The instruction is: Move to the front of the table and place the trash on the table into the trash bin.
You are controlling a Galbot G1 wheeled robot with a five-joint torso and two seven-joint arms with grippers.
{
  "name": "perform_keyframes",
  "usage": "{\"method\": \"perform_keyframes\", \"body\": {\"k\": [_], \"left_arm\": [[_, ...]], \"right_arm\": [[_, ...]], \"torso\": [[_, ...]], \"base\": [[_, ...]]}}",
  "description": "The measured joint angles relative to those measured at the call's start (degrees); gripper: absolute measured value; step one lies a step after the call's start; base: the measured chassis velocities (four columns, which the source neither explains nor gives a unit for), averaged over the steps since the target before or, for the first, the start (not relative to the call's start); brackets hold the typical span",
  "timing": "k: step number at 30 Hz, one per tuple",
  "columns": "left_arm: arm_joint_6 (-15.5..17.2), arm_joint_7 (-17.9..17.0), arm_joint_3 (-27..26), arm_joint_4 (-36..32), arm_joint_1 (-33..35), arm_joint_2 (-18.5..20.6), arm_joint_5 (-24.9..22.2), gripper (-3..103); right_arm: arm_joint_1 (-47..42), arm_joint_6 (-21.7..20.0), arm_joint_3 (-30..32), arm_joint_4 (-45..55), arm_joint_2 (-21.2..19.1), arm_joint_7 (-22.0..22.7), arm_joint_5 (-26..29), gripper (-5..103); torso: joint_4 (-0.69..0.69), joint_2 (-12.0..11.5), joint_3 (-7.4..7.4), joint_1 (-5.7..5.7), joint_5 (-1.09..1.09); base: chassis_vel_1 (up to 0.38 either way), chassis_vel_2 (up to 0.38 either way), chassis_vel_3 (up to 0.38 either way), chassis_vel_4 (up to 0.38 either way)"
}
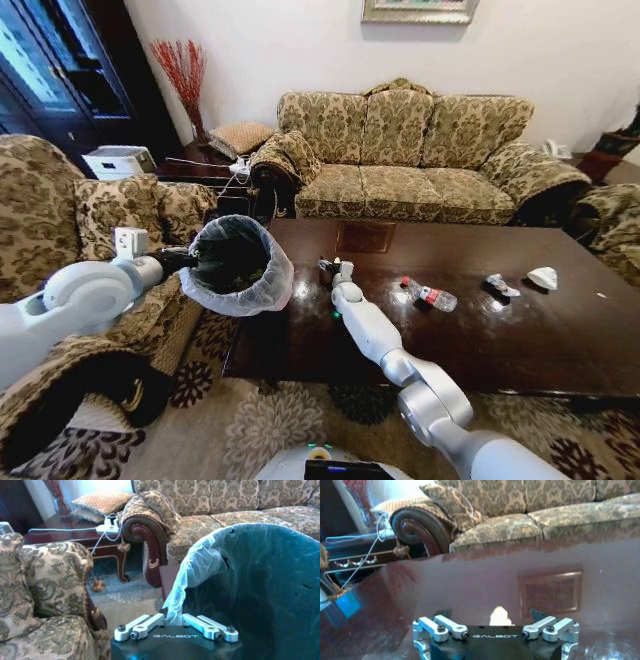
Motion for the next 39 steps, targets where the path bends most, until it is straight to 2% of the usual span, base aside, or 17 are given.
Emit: {"method": "perform_keyframes", "body": {"k": [3, 4, 5, 7, 9, 11, 13, 17, 18, 23, 26, 29, 30, 34, 36, 38, 39], "left_arm": [[-0.02, 0.02, 0.02, -0.01, 0.02, -0.01, 0.02, 0], [-0.03, 0.03, 0.03, -0.02, 0.03, -0.04, 0.04, 0], [-0.03, 0.03, 0.03, -0.02, 0.03, -0.04, 0.04, 0], [-0.03, 0.03, 0.04, -0.12, 0.03, -0.07, 0.05, 0], [-0.03, 0.03, 0.04, -0.15, 0.02, -0.07, 0.05, 0], [-0.03, 0.0, 0.04, -0.25, 0.01, -0.13, 0.06, 0], [-0.03, -0.01, 0.04, -0.3, 0.01, -0.15, 0.05, 0], [0.11, -0.11, 0.0, -0.72, 0.01, -0.57, 0.05, 0], [0.11, -0.11, 0.0, -0.72, 0.01, -0.57, 0.05, 0], [0.16, -0.23, -0.19, -0.85, -0.01, -0.64, 0.05, 0], [0.17, -0.24, -0.31, -0.97, -0.04, -0.63, 0.06, 0], [0.19, -0.27, -0.37, -1.18, -0.06, -0.73, 0.05, 0], [0.19, -0.27, -0.37, -1.21, -0.06, -0.76, 0.05, 0], [0.28, -0.37, -0.42, -1.42, -0.06, -0.97, 0.04, 0], [0.47, -0.42, -0.48, -1.48, -0.06, -1.05, 0.01, 0], [0.53, -0.43, -0.51, -1.47, -0.06, -1.05, -0.01, 0], [0.6, -0.44, -0.54, -1.48, -0.06, -1.02, -0.13, 0]], "right_arm": [[-0.26, -0.16, -0.11, -0.04, 0.0, -0.6, 0.04, 100], [-0.67, -0.29, -0.24, 0.06, 0.01, -0.8, 0.04, 93], [-0.67, -0.29, -0.24, 0.06, 0.01, -0.8, 0.04, 93], [-1.18, -0.6, -0.32, 0.45, 0.04, -0.82, 0.06, 85], [-1.28, -0.65, -0.36, 0.53, 0.04, -0.81, 0.03, 85], [-1.38, -0.95, -0.48, 0.57, 0.03, -0.7, -0.19, 73], [-1.39, -0.98, -0.49, 0.57, 0.03, -0.68, -0.24, 73], [-1.57, -1.15, -0.51, 1.12, -0.29, -0.25, -0.49, 57], [-1.57, -1.15, -0.51, 1.12, -0.29, -0.25, -0.49, 57], [-2.11, -1.36, -0.48, 1.95, -0.84, 0.27, -0.67, 41], [-2.47, -1.4, -0.43, 2.39, -1.01, 0.42, -0.83, 37], [-2.87, -1.46, -0.37, 2.91, -1.25, 0.61, -1.01, 25], [-2.92, -1.47, -0.36, 3.0, -1.3, 0.65, -1.03, 25], [-3.47, -1.6, -0.27, 4.18, -1.74, 0.94, -1.12, 14], [-4.54, -1.45, 0.1, 6.47, -2.51, 1.1, -2.77, 5], [-4.97, -1.31, 0.25, 7.47, -2.81, 1.11, -3.47, 5], [-6.2, -1.17, 0.55, 10.58, -3.52, 1.13, -4.67, 1]], "torso": [[0.0, 0.0, 0.0, -0.01, 0.0], [0.02, 0.0, -0.01, -0.03, 0.0], [0.02, 0.0, -0.01, -0.03, 0.0], [0.03, 0.01, -0.03, -0.08, 0.0], [0.04, 0.01, -0.03, -0.08, -0.01], [0.04, 0.01, -0.04, -0.08, -0.01], [0.04, 0.01, -0.03, -0.08, -0.01], [0.03, 0.01, -0.02, -0.04, 0.0], [0.03, 0.01, -0.02, -0.04, 0.0], [0.03, 0.01, -0.02, -0.04, -0.01], [0.03, 0.01, -0.02, -0.04, 0.0], [0.03, 0.01, -0.02, -0.04, 0.0], [0.03, 0.01, -0.02, -0.04, 0.0], [0.04, 0.0, -0.01, -0.04, 0.0], [0.04, 0.0, -0.01, -0.04, 0.0], [0.03, 0.0, -0.01, -0.04, 0.0], [0.03, 0.0, -0.01, -0.03, 0.0]], "base": [[0.0, 0.0, 0.0, 0.0], [0.0, 0.0, 0.0, 0.0], [0.0, 0.0, 0.0, 0.0], [0.0, 0.0, 0.0, 0.0], [0.0, 0.0, 0.0, 0.0], [0.0, 0.0, 0.0, 0.0], [0.0, 0.0, 0.0, 0.0], [0.0, 0.0, 0.0, 0.0], [0.0, 0.0, 0.0, 0.0], [0.0, 0.0, 0.0, 0.0], [0.0, 0.0, 0.0, 0.0], [0.0, 0.0, 0.0, 0.0], [0.0, 0.0, 0.0, 0.0], [0.0, 0.0, 0.0, 0.0], [0.0, 0.0, 0.0, 0.0], [0.0, 0.0, 0.0, 0.0], [0.0, 0.0, 0.0, 0.0]]}}
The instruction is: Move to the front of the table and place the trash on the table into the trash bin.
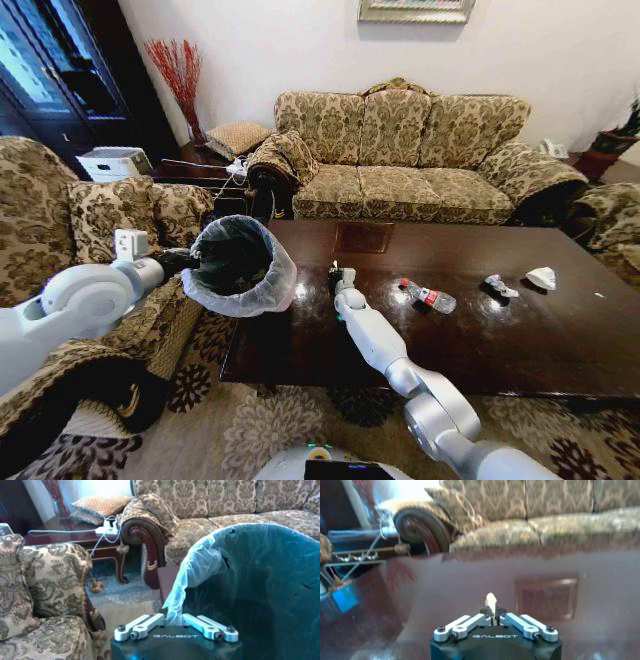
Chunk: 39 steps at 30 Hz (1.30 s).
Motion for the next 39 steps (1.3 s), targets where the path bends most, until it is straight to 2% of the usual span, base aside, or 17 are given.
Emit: {"method": "perform_keyframes", "body": {"k": [2, 5, 7, 8, 9, 10, 13, 14, 19, 25, 27, 29, 30, 32, 33, 37, 39], "left_arm": [[0.14, -0.01, -0.03, 0.08, -0.03, 0.13, -0.2, 0], [2.41, -0.91, -0.47, 0.69, -0.58, 0.72, -3.26, 0], [2.61, -0.92, -0.48, 0.94, -0.59, 0.86, -3.47, 0], [2.76, -1.09, -0.48, 1.43, -0.59, 1.08, -3.71, 0], [2.77, -1.09, -0.48, 1.48, -0.59, 1.24, -3.79, 0], [2.77, -1.09, -0.48, 1.48, -0.59, 1.24, -3.79, 0], [2.94, -1.1, -0.36, 0.76, -0.47, 2.03, -4.29, 0], [2.96, -1.08, -0.33, 0.54, -0.43, 2.19, -4.37, 0], [2.99, -1.26, -0.25, -0.52, -0.39, 2.85, -4.75, 0], [3.26, -1.71, -0.44, -3.14, -0.67, 2.51, -5.82, 0], [3.26, -1.79, -0.55, -3.92, -0.68, 1.87, -5.88, 0], [3.26, -1.81, -0.56, -4.06, -0.68, 1.71, -5.88, 0], [3.27, -1.86, -0.57, -4.34, -0.64, 1.36, -5.88, 0], [3.19, -1.86, -0.57, -4.45, -0.58, 1.09, -5.85, 0], [3.19, -1.86, -0.57, -4.45, -0.58, 1.09, -5.85, 0], [2.57, -1.71, -0.52, -4.05, -0.49, 0.91, -5.25, 0], [2.47, -1.44, -0.46, -3.59, -0.45, 0.7, -4.83, 0]], "right_arm": [[-1.43, 0.08, 0.3, 4.16, -0.72, 0.0, -0.66, 1], [-6.69, 1.76, 0.89, 21.95, -2.82, -1.49, 0.51, 0], [-8.01, 2.45, 0.67, 26.9, -3.55, -2.52, 1.31, 0], [-10.51, 2.21, -0.37, 37.58, -5.24, -4.98, 3.44, 0], [-11.53, 1.32, -1.23, 42.93, -6.18, -6.03, 4.63, 0], [-11.53, 1.32, -1.23, 42.93, -6.18, -6.03, 4.63, 0], [-13.36, -2.82, -5.47, 60.7, -9.14, -10.35, 7.54, 0], [-13.34, -3.44, -6.27, 62.52, -9.39, -10.91, 7.71, 0], [-11.96, -6.13, -11.71, 67.11, -10.32, -12.5, 8.29, 0], [-10.74, -7.65, -16.97, 63.42, -9.51, -14.34, 1.62, 1], [-10.76, -9.35, -17.77, 62.6, -8.5, -13.5, 0.07, 12], [-10.78, -9.61, -17.85, 62.49, -8.37, -13.43, -0.18, 12], [-10.78, -9.9, -18.11, 62.25, -8.11, -13.27, -0.76, 22], [-10.79, -10.05, -18.21, 62.21, -8.02, -13.09, -0.95, 27], [-10.79, -10.05, -18.21, 62.21, -8.02, -13.09, -0.95, 27], [-11.13, -8.88, -17.92, 61.85, -8.04, -12.83, -0.56, 49], [-11.66, -7.81, -17.42, 61.97, -8.04, -12.31, 0.05, 54]], "torso": [[0.0, 0.0, 0.0, 0.0, 0.01], [0.0, -0.01, 0.0, 0.0, 0.02], [0.0, -0.01, 0.0, 0.0, 0.02], [-0.01, 0.0, -0.01, 0.0, -0.01], [0.0, 0.0, -0.01, 0.0, -0.01], [0.0, 0.0, -0.01, 0.0, -0.01], [-0.01, 0.0, -0.02, -0.02, 0.0], [-0.01, 0.0, -0.03, -0.02, -0.01], [-0.01, 0.0, -0.02, -0.02, 0.0], [0.0, 0.0, -0.01, -0.01, 0.0], [0.0, 0.0, -0.01, -0.01, 0.01], [0.0, 0.0, -0.01, -0.01, 0.01], [0.0, 0.0, -0.01, -0.01, 0.0], [0.0, 0.0, -0.01, -0.01, 0.0], [0.0, 0.0, -0.01, -0.01, 0.0], [0.0, 0.0, -0.01, -0.01, 0.0], [0.0, 0.0, -0.01, 0.0, 0.0]], "base": [[0.0, 0.0, 0.0, 0.0], [0.0, 0.0, 0.0, 0.0], [0.0, 0.0, 0.0, 0.0], [0.0, 0.0, 0.0, 0.0], [0.0, 0.0, 0.0, 0.0], [0.0, 0.0, 0.0, 0.0], [0.0, 0.0, 0.0, 0.0], [0.0, 0.0, 0.0, 0.0], [0.0, 0.0, 0.0, 0.0], [0.0, 0.0, 0.0, 0.0], [0.0, 0.0, 0.0, 0.0], [0.0, 0.0, 0.0, 0.0], [0.0, 0.0, 0.0, 0.0], [0.0, 0.0, 0.0, 0.0], [0.0, 0.0, 0.0, 0.0], [0.0, 0.0, 0.0, 0.0], [0.0, 0.0, 0.0, 0.0]]}}
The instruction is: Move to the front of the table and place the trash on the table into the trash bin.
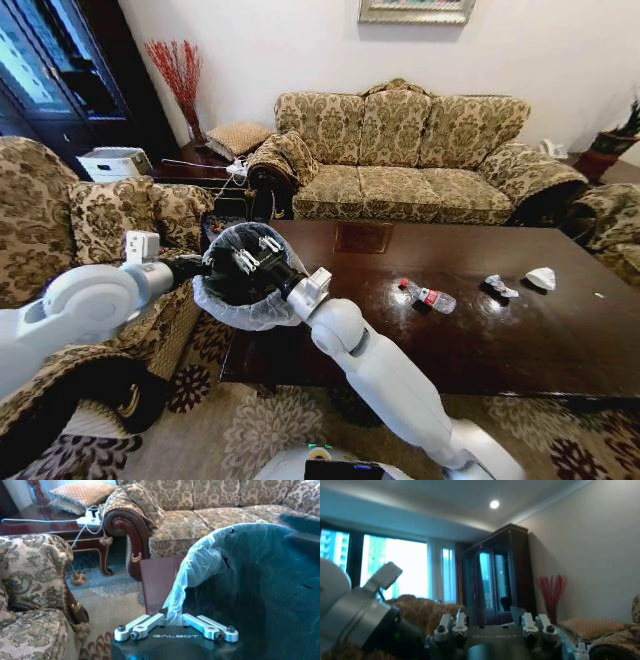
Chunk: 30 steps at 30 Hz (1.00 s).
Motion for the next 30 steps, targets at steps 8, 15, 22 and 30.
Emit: {"method": "perform_keyframes", "body": {"k": [8, 15, 22, 30], "left_arm": [[-0.12, 0.86, 0.02, 2.93, 0.12, -2.07, 1.69, 0], [-0.91, 1.74, 0.31, 2.64, 0.2, -4.77, 4.07, 0], [-2.09, 1.58, 0.48, 2.34, 0.62, -5.91, 5.23, 0], [-2.92, 1.43, 0.97, 2.59, 1.28, -6.26, 7.35, 0]], "right_arm": [[-12.95, 2.68, 8.61, 4.3, -2.64, 6.02, 0.87, 77], [-29.14, 8.37, 22.96, 1.42, -6.47, 6.87, -1.45, 100], [-33.36, 13.42, 30.48, -2.67, -10.07, 3.67, 1.62, 100], [-32.41, 16.62, 35.59, -9.61, -11.79, 2.49, 4.06, 100]], "torso": [[0.01, 0.0, -0.01, 0.0, -0.02], [-0.01, 0.0, 0.0, -0.01, 0.01], [0.01, 0.0, -0.01, -0.01, -0.02], [0.0, 0.0, 0.01, 0.0, -0.02]], "base": [[0.0, 0.0, 0.0, 0.0], [0.0, 0.0, 0.0, 0.0], [-0.08, -0.079, 0.095, 0.095], [-0.229, -0.194, 0.224, 0.22]]}}
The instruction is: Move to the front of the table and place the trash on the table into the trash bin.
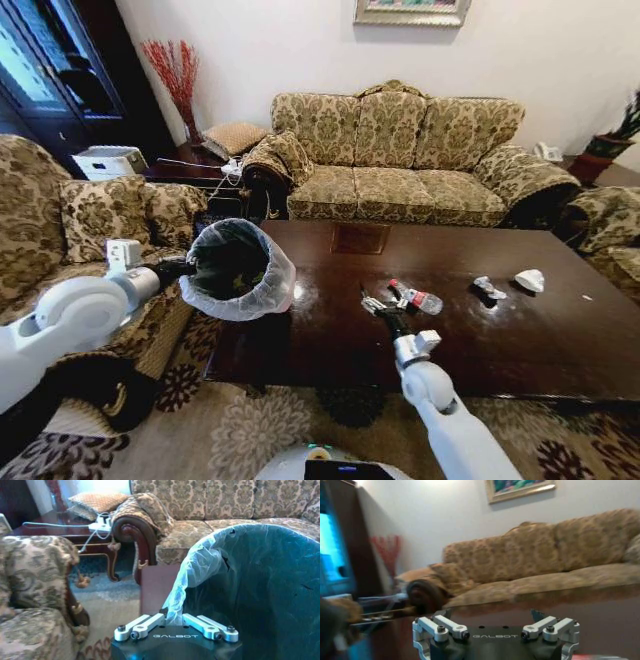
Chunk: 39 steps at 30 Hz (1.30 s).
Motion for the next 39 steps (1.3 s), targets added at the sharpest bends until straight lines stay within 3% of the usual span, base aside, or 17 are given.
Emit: {"method": "perform_keyframes", "body": {"k": [4, 9, 13, 17, 19, 23, 25, 27, 28, 30, 32, 34, 39], "left_arm": [[-0.97, -0.58, 0.01, 0.07, 0.27, 0.61, 0.38, 0], [-2.0, -1.18, 0.01, -0.08, 0.57, 1.24, 0.54, 0], [-0.82, -1.89, -0.13, -0.48, 0.44, 1.96, 0.71, 0], [-0.19, -2.5, -0.36, -0.6, 0.21, 2.58, 0.59, 0], [-0.6, -2.97, -0.32, -0.55, 0.17, 2.86, 0.97, 0], [-2.71, -4.18, 0.2, 0.25, 0.62, 3.31, 3.09, 0], [-3.39, -3.78, 0.2, 0.72, 0.73, 3.51, 3.79, 0], [-3.76, -2.89, 0.1, 1.0, 0.73, 3.55, 3.9, 0], [-4.1, -2.22, 0.09, 1.22, 0.78, 3.6, 4.09, 0], [-4.61, -1.26, 0.07, 1.7, 0.92, 3.69, 4.77, 0], [-5.72, -0.03, 0.01, 2.68, 1.34, 3.97, 6.59, 0], [-5.96, 0.44, 0.0, 2.98, 1.44, 4.14, 7.34, 0], [-5.46, 1.21, -0.3, 3.2, 1.06, 4.89, 8.1, 0]], "right_arm": [[1.32, 3.33, 1.28, -4.49, -0.08, -1.26, -0.3, 100], [2.21, 3.81, 1.42, -6.97, -0.13, -1.33, -0.32, 100], [3.35, 2.47, 1.33, -9.97, -0.02, -0.37, -1.5, 100], [4.77, 2.0, 0.04, -13.06, -0.11, -0.61, -1.5, 100], [6.12, 1.44, -0.9, -15.02, 0.37, -0.71, -1.68, 100], [7.89, -0.04, -2.03, -17.27, 1.06, -0.3, -2.3, 100], [8.88, -1.31, -2.83, -18.37, 1.38, 0.55, -2.57, 101], [9.25, -1.86, -3.12, -18.87, 1.54, 1.13, -2.77, 101], [9.42, -2.07, -3.32, -19.12, 1.63, 1.41, -2.84, 93], [9.52, -2.17, -3.5, -19.34, 1.73, 1.57, -2.88, 93], [9.56, -2.23, -3.81, -19.57, 1.77, 1.6, -2.98, 77], [9.56, -2.27, -3.93, -19.62, 1.77, 1.53, -3.1, 77], [9.5, -2.28, -4.38, -19.83, 1.7, 1.4, -3.27, 54]], "torso": [[0.0, 0.0, 0.0, -0.01, 0.06], [-0.03, 0.0, 0.0, 0.0, 0.02], [-0.03, 0.01, 0.0, 0.0, 0.07], [0.01, 0.01, 0.0, 0.0, -0.09], [0.08, 0.01, -0.01, -0.01, 0.0], [0.02, 0.01, 0.0, -0.01, -0.03], [0.0, 0.01, 0.0, 0.0, 0.07], [-0.01, 0.01, 0.0, 0.0, 0.04], [-0.02, 0.0, 0.0, 0.0, 0.0], [-0.02, 0.0, 0.0, 0.0, 0.0], [0.0, 0.01, 0.0, 0.0, -0.01], [0.01, 0.01, -0.01, -0.01, -0.01], [0.0, 0.01, -0.01, 0.0, -0.01]], "base": [[-0.272, -0.27, 0.266, 0.274], [-0.22, -0.213, 0.191, 0.205], [-0.037, -0.061, 0.029, 0.014], [0.047, 0.022, -0.026, -0.02], [0.071, 0.081, -0.023, -0.046], [0.011, 0.019, -0.005, -0.002], [0.0, 0.0, 0.0, 0.0], [0.0, 0.0, 0.0, 0.0], [0.0, 0.0, 0.0, 0.0], [0.0, 0.0, 0.0, 0.0], [0.0, 0.0, 0.0, 0.0], [0.0, 0.0, 0.0, 0.0], [0.0, 0.0, 0.0, 0.0]]}}
